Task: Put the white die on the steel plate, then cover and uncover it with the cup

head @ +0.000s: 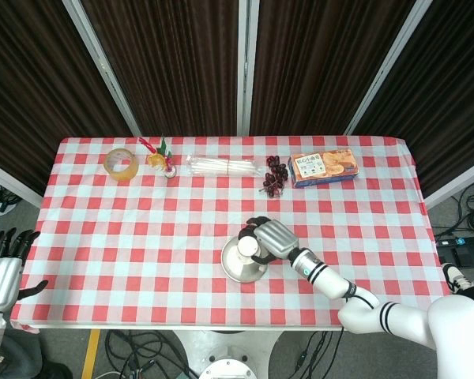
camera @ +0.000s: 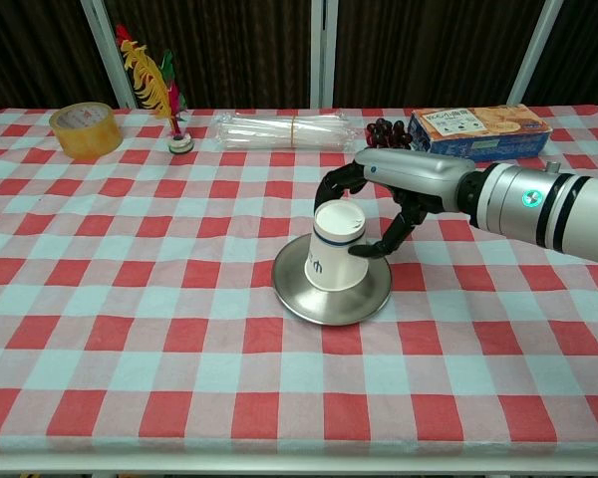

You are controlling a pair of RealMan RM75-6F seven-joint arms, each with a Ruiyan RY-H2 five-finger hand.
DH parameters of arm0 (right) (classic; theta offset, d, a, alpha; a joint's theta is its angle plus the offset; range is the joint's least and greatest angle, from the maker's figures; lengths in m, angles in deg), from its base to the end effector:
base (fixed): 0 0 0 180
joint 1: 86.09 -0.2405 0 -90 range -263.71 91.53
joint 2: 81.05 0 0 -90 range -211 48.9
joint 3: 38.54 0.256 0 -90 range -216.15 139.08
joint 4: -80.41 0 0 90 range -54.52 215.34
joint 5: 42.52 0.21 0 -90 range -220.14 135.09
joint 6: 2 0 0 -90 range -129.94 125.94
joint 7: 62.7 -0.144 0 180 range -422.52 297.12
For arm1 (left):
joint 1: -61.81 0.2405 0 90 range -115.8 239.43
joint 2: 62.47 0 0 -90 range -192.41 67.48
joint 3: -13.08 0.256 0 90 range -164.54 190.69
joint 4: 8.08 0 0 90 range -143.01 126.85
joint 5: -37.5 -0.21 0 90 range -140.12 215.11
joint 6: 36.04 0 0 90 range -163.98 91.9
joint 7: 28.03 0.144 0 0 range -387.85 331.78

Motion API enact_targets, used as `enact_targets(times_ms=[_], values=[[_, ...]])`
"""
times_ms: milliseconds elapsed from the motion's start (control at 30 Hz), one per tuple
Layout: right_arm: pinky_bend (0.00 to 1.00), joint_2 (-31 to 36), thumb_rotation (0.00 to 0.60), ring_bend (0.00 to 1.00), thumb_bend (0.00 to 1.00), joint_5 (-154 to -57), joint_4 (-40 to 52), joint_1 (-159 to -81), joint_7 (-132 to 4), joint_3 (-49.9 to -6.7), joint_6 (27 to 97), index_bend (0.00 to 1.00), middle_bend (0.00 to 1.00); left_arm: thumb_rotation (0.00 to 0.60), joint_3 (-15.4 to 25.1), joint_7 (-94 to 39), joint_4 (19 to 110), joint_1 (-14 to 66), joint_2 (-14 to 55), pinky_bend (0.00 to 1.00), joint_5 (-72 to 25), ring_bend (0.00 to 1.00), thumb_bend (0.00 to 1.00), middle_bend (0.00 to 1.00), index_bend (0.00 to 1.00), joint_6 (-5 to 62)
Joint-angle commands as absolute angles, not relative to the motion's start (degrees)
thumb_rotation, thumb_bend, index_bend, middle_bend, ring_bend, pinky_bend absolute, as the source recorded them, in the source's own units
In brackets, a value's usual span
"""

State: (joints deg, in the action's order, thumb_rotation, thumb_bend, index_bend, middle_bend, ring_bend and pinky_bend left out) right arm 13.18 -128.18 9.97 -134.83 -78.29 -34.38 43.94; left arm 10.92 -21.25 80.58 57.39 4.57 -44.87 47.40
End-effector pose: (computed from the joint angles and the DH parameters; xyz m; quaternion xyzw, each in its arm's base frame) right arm -0.1347 -0.3414 -0.0672 0.7920 -0.4173 0.3820 0.2295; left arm -0.3315 0.1763 0.1469 -0.6050 -0.3766 -0.3243 0.6221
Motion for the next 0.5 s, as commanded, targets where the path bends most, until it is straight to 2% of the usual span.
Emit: enact_targets(times_ms=[33, 167, 400, 500], values=[[0.17, 11.40, 0.600, 0.15, 0.33, -131.19, 6.27, -134.70, -79.97, -36.36, 44.87, 0.62, 0.35, 0.600, 10.92, -21.28, 80.53, 57.38, 4.59, 0.04, -44.85, 0.02, 0.00, 0.13, 0.14, 47.32], [0.17, 10.58, 0.600, 0.15, 0.33, -132.47, 5.06, -134.40, -80.21, -37.23, 46.06, 0.62, 0.35, 0.600, 10.94, -21.34, 80.41, 57.38, 4.65, 0.04, -44.94, 0.02, 0.00, 0.13, 0.14, 47.36], [0.17, 13.01, 0.600, 0.15, 0.33, -128.92, 10.33, -135.05, -77.27, -35.02, 44.57, 0.62, 0.35, 0.600, 11.04, -21.48, 80.27, 57.47, 4.77, 0.04, -44.98, 0.02, 0.00, 0.13, 0.14, 47.39], [0.17, 12.89, 0.600, 0.15, 0.33, -129.34, 9.12, -134.88, -78.31, -35.20, 45.19, 0.62, 0.35, 0.600, 11.03, -21.58, 80.23, 57.60, 4.80, 0.04, -44.79, 0.02, 0.00, 0.13, 0.14, 47.45]])
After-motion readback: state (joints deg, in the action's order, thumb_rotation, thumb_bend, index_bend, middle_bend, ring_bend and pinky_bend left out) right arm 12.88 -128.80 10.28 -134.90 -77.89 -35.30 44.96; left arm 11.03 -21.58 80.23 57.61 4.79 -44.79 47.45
